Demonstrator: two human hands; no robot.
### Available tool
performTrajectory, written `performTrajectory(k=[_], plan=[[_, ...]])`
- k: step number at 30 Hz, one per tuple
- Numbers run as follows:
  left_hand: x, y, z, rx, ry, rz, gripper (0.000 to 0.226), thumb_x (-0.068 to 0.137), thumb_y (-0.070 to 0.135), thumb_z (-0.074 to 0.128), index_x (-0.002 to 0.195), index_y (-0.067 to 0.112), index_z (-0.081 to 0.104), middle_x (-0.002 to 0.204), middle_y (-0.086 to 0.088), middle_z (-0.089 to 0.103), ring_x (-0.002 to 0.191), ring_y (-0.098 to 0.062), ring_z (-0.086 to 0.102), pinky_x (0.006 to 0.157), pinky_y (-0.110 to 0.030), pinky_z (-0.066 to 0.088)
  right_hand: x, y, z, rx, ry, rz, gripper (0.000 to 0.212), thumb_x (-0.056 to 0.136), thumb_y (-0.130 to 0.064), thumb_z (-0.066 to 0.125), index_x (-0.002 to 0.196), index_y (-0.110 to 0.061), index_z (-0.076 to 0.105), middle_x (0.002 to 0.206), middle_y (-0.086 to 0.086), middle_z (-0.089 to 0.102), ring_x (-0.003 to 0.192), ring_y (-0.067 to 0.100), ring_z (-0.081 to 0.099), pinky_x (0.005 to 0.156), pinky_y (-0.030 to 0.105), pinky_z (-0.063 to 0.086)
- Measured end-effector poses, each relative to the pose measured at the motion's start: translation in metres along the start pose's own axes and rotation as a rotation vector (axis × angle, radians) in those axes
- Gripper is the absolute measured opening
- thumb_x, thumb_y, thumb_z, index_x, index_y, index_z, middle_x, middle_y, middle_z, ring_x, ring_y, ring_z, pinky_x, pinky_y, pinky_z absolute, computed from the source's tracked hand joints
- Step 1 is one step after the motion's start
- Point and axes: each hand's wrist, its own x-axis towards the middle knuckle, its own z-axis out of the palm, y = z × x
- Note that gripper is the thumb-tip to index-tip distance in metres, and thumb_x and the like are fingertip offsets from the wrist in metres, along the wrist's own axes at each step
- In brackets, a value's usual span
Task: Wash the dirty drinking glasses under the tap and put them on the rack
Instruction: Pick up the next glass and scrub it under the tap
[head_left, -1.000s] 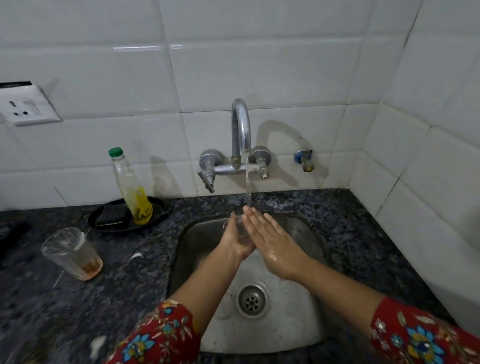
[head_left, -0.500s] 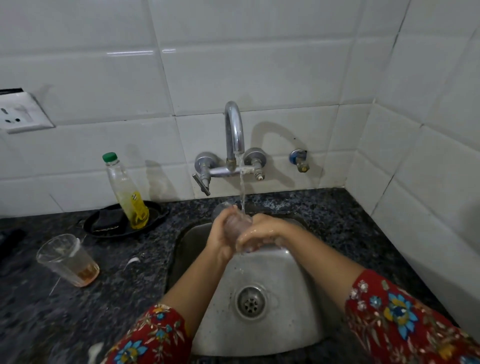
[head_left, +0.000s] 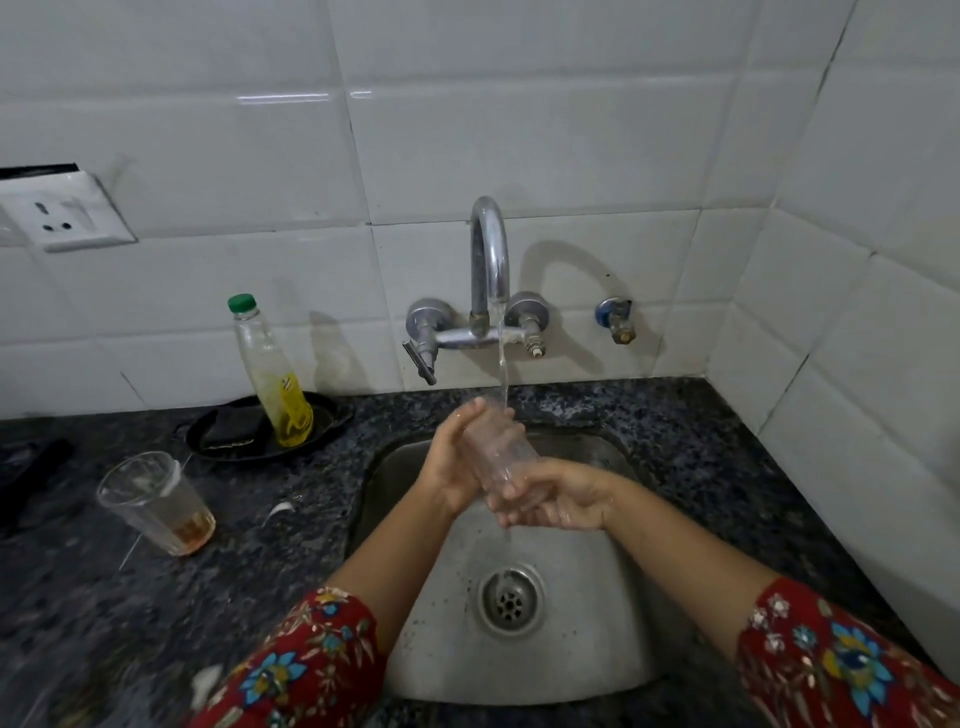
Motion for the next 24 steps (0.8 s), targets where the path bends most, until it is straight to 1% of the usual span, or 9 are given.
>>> performTrajectory(k=[2, 6, 10, 12, 15, 17, 19, 21, 24], plan=[[0.0, -0.006, 0.005, 0.029, 0.042, 0.037, 0.021, 0.079, 0.029, 0.069, 0.088, 0.01, 0.066, 0.084, -0.006, 0.065, 0.077, -0.021, 0.064, 0.075, -0.035, 0.053, 0.001, 0.003, 0.001, -0.053, 0.086, -0.008, 0.019, 0.077, -0.002, 0.066, 0.095, -0.002, 0.061, 0.086, 0.014, 0.066, 0.071, 0.02, 0.066, 0.069, 0.027, 0.058], [0.005, -0.011, 0.019, 0.268, 0.414, 0.157, 0.032, 0.074, 0.022, 0.08, 0.098, 0.003, 0.069, 0.088, -0.011, 0.07, 0.076, -0.021, 0.066, 0.066, -0.03, 0.054, 0.011, 0.012, 0.016, -0.718, 0.636, -0.154, 0.044, 0.059, -0.02, 0.077, 0.099, -0.016, 0.059, 0.089, 0.001, 0.068, 0.075, 0.016, 0.066, 0.057, 0.029, 0.051], [-0.003, -0.001, 0.008, 0.211, 0.049, 0.002, 0.034, 0.073, 0.027, 0.076, 0.099, 0.008, 0.065, 0.091, -0.008, 0.066, 0.08, -0.021, 0.064, 0.079, -0.037, 0.052, 0.004, 0.0, 0.008, -0.185, 0.176, -0.009, 0.01, 0.078, -0.002, 0.065, 0.088, -0.004, 0.065, 0.076, 0.012, 0.069, 0.064, 0.021, 0.064, 0.068, 0.029, 0.059], [-0.002, -0.004, -0.005, 0.151, 0.016, -0.006, 0.029, 0.077, 0.034, 0.07, 0.094, 0.011, 0.064, 0.086, -0.008, 0.064, 0.078, -0.022, 0.064, 0.08, -0.037, 0.05, 0.006, -0.005, -0.001, -0.124, 0.06, 0.052, 0.01, 0.081, 0.001, 0.063, 0.091, -0.002, 0.063, 0.074, 0.011, 0.068, 0.065, 0.022, 0.067, 0.067, 0.027, 0.059], [0.001, -0.013, -0.016, 0.038, 0.23, 0.026, 0.04, 0.083, 0.041, 0.065, 0.102, 0.006, 0.063, 0.092, -0.013, 0.067, 0.081, -0.026, 0.065, 0.081, -0.039, 0.052, 0.022, -0.013, -0.002, -0.201, 0.201, 0.053, 0.03, 0.078, -0.006, 0.07, 0.106, -0.003, 0.059, 0.082, 0.011, 0.066, 0.058, 0.016, 0.063, 0.05, 0.022, 0.052], [0.002, -0.019, -0.021, -0.039, 0.367, 0.014, 0.052, 0.085, 0.047, 0.063, 0.111, 0.002, 0.063, 0.102, -0.017, 0.07, 0.089, -0.028, 0.068, 0.082, -0.037, 0.054, 0.035, -0.019, 0.002, -0.388, 0.323, -0.01, 0.06, 0.067, -0.027, 0.081, 0.116, -0.005, 0.053, 0.089, 0.009, 0.065, 0.057, 0.012, 0.059, 0.046, 0.023, 0.045], [0.001, -0.02, -0.021, -0.071, 0.435, 0.0, 0.049, 0.089, 0.048, 0.059, 0.11, 0.004, 0.065, 0.099, -0.019, 0.07, 0.088, -0.028, 0.068, 0.082, -0.035, 0.055, 0.044, -0.027, 0.01, -0.635, 0.43, -0.089, 0.084, 0.052, -0.043, 0.086, 0.119, -0.011, 0.047, 0.1, 0.005, 0.063, 0.075, 0.016, 0.062, 0.06, 0.029, 0.05], [0.0, -0.017, -0.016, -0.14, 0.444, -0.028, 0.048, 0.092, 0.047, 0.055, 0.108, 0.003, 0.066, 0.093, -0.018, 0.069, 0.082, -0.025, 0.068, 0.075, -0.032, 0.057, 0.046, -0.036, 0.02, -0.837, 0.581, -0.179, 0.085, 0.051, -0.047, 0.087, 0.12, -0.015, 0.047, 0.107, 0.001, 0.062, 0.094, 0.019, 0.061, 0.078, 0.034, 0.052], [0.001, -0.011, -0.011, -0.21, 0.419, -0.066, 0.05, 0.091, 0.05, 0.056, 0.094, 0.002, 0.069, 0.085, -0.017, 0.072, 0.076, -0.023, 0.07, 0.069, -0.029, 0.059, 0.037, -0.051, 0.038, -0.976, 0.686, -0.307, 0.079, 0.054, -0.047, 0.086, 0.116, -0.014, 0.049, 0.098, 0.0, 0.064, 0.09, 0.018, 0.062, 0.076, 0.033, 0.054]])
